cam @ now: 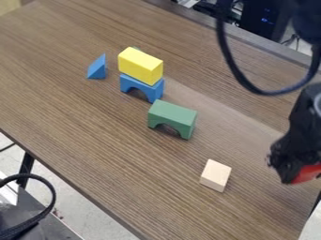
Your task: Put the red block on the top of green arch
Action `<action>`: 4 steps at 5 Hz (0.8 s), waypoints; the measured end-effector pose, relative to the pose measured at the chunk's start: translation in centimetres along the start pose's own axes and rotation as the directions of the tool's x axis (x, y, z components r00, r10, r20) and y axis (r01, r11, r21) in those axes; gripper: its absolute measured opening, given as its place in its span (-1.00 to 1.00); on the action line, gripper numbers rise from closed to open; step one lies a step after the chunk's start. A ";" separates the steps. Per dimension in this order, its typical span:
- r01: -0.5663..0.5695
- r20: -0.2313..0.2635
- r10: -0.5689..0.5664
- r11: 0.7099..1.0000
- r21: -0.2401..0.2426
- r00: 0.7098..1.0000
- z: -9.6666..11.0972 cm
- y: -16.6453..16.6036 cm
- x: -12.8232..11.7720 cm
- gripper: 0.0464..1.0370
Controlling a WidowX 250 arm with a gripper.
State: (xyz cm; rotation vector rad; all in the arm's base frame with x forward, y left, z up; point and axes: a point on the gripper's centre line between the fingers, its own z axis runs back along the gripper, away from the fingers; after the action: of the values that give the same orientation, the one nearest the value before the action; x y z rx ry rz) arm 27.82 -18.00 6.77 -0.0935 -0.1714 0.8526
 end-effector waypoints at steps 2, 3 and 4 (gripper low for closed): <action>0.217 0.105 -0.204 0.966 -0.142 0.973 5.0 3.3 2.9 0.12; 0.138 0.135 -0.118 0.979 -0.150 0.984 5.2 5.0 5.9 0.12; -0.004 0.169 0.021 0.995 -0.097 0.985 5.1 6.5 7.8 0.12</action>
State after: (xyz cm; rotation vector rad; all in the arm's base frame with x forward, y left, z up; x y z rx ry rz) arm 27.11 -7.81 11.71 -0.1124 -0.3721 0.8649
